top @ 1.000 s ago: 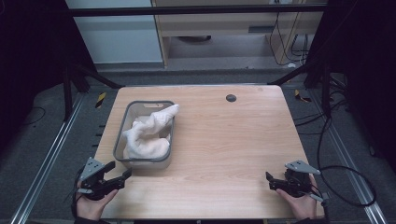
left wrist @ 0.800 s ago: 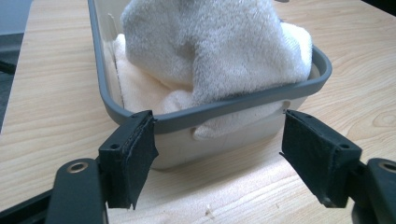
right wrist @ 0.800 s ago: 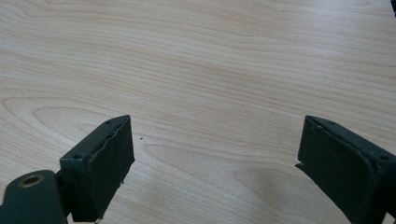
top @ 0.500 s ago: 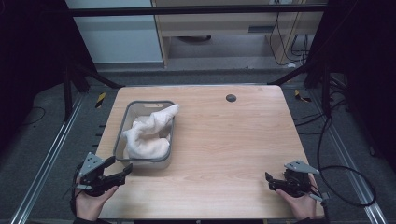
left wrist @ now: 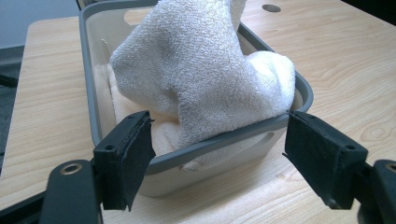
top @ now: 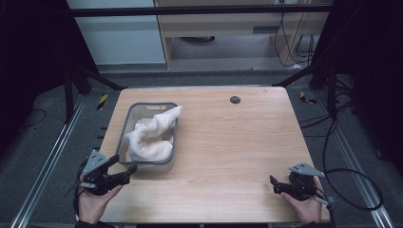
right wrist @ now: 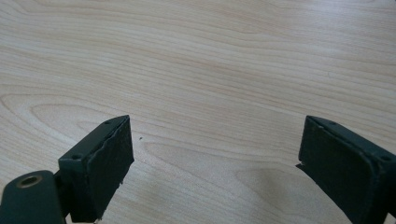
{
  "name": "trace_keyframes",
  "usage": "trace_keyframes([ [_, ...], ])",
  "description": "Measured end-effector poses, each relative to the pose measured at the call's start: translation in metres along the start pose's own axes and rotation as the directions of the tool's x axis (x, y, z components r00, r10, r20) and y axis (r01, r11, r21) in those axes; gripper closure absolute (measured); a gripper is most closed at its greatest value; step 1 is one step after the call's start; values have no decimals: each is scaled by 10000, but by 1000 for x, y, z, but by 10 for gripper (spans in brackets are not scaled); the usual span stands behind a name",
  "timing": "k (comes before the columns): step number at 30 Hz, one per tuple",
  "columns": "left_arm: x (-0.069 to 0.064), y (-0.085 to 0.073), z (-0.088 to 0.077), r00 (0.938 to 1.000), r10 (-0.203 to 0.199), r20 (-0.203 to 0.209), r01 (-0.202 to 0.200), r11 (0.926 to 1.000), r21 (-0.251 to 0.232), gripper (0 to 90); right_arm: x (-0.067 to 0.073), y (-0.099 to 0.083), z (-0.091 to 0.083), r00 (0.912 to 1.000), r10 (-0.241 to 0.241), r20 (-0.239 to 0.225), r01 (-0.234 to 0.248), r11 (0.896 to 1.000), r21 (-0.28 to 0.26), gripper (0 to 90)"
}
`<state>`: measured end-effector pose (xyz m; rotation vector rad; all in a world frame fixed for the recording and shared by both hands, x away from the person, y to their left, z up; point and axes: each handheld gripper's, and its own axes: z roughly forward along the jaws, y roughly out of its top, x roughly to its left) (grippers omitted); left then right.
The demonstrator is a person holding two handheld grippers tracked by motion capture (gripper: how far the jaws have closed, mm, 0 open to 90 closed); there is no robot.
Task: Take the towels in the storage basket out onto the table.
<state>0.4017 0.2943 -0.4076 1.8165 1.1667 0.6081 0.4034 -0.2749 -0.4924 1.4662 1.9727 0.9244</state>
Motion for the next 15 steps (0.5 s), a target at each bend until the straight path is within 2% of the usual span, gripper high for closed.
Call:
trace_keyframes([
  [15,2,14,5,9999,-123,-4,123,9999,88,218,1,0,1,10000,5,-32,-5,9999,128,95],
])
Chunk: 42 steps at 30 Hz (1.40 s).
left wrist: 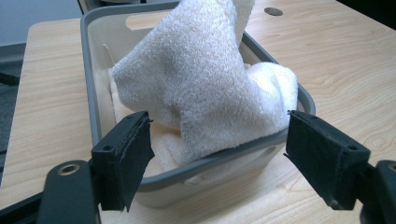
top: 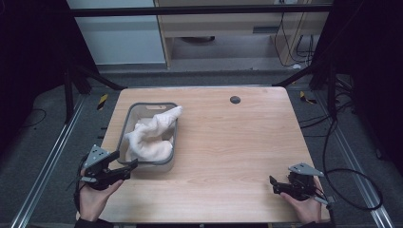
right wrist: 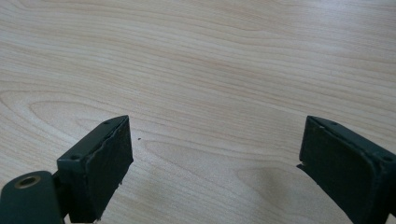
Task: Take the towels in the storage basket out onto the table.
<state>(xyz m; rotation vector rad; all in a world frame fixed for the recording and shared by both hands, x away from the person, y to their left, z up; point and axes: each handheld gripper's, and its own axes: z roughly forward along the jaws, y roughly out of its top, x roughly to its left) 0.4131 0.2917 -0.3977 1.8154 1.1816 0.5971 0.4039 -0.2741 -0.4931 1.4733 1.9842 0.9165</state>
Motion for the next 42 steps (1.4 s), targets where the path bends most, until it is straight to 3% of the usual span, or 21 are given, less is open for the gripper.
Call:
trace_keyframes([
  [15,3,18,5,9999,17,130,-18,10000,37,206,0,0,0,10000,4,42,-4,10000,-4,94],
  [42,3,45,37,9999,-112,75,106,9977,668,204,0,0,2,10000,-15,44,15,10000,81,91],
])
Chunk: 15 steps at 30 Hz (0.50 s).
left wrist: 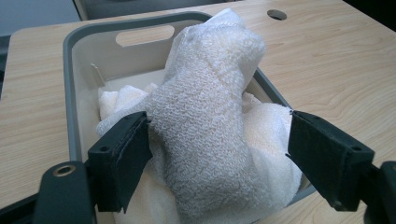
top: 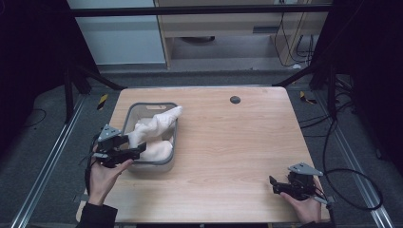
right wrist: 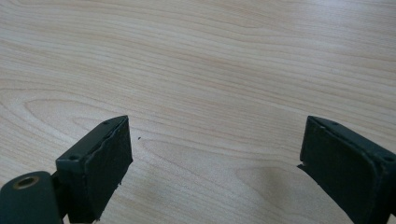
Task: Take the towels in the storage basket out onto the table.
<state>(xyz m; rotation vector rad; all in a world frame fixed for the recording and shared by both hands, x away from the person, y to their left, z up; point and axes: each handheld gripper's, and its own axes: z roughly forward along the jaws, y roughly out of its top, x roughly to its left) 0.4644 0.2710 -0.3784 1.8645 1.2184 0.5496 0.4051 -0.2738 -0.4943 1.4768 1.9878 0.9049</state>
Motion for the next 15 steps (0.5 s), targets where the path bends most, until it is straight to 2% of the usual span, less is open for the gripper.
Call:
trace_keyframes([
  [5,4,1,4,9999,-111,-132,112,9999,118,216,0,0,0,10000,-14,-9,14,10000,0,91],
  [11,6,2,10,9995,-146,-265,156,9992,374,267,0,0,0,10000,-11,-33,11,10000,48,91],
  [15,4,2,14,9987,-70,-507,100,9982,593,318,0,0,1,10000,-37,-27,37,10000,57,90],
])
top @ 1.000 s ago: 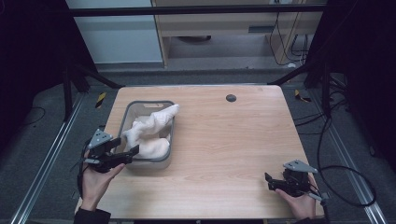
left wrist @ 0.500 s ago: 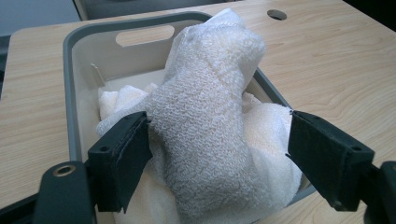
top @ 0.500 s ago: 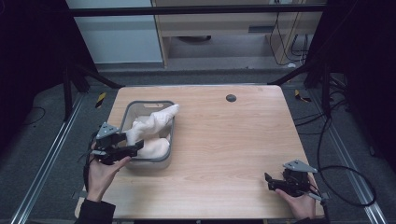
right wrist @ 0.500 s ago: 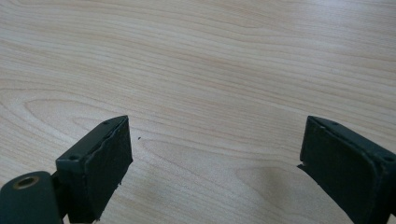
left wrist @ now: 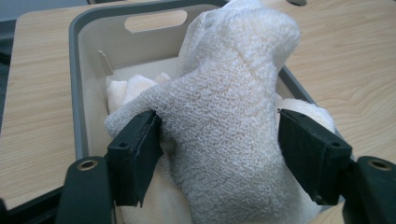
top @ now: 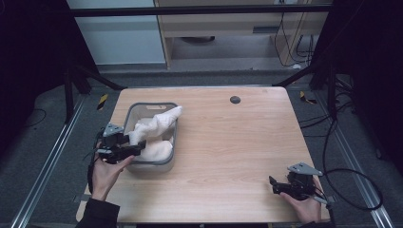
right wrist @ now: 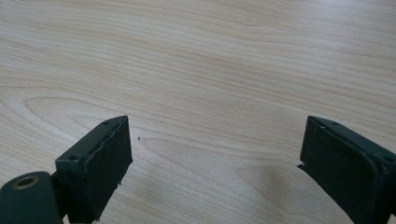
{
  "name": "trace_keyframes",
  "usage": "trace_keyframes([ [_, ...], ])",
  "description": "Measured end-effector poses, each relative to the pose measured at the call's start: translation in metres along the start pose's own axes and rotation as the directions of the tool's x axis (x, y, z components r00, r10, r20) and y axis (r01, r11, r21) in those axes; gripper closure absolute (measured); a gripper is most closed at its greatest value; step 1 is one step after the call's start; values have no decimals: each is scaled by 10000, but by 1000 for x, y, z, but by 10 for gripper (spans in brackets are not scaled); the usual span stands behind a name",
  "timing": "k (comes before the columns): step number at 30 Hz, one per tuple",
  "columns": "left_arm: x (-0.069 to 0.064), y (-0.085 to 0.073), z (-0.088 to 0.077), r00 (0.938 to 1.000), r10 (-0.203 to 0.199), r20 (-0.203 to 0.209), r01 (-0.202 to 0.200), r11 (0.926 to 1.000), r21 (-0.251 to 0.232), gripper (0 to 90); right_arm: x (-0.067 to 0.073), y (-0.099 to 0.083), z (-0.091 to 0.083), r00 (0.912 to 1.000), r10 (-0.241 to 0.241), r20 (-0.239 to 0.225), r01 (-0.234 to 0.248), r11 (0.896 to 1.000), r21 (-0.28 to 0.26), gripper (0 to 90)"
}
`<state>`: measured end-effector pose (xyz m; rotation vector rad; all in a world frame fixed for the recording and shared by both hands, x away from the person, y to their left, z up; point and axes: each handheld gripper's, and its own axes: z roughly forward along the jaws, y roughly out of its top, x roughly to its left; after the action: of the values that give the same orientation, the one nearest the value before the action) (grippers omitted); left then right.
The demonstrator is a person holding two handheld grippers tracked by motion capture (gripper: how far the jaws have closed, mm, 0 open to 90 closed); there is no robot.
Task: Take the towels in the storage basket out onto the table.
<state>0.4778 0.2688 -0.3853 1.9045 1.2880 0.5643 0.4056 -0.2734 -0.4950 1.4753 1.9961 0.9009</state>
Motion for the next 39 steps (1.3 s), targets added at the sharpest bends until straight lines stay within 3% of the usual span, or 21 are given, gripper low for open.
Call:
trace_keyframes([
  [12,-1,1,9,9995,-287,-110,292,9987,409,492,0,0,1,10000,-94,-32,94,9999,74,88],
  [20,-2,5,8,9993,-177,-322,197,9980,599,635,1,0,1,9999,-50,-89,51,9999,120,87],
  [27,0,19,-2,9989,3,-476,12,9995,319,662,1,0,1,9999,-34,-105,35,9999,145,86],
  [39,6,41,-28,9990,-31,-455,14,9993,-366,672,0,0,1,9999,-71,-113,72,9999,137,86],
])
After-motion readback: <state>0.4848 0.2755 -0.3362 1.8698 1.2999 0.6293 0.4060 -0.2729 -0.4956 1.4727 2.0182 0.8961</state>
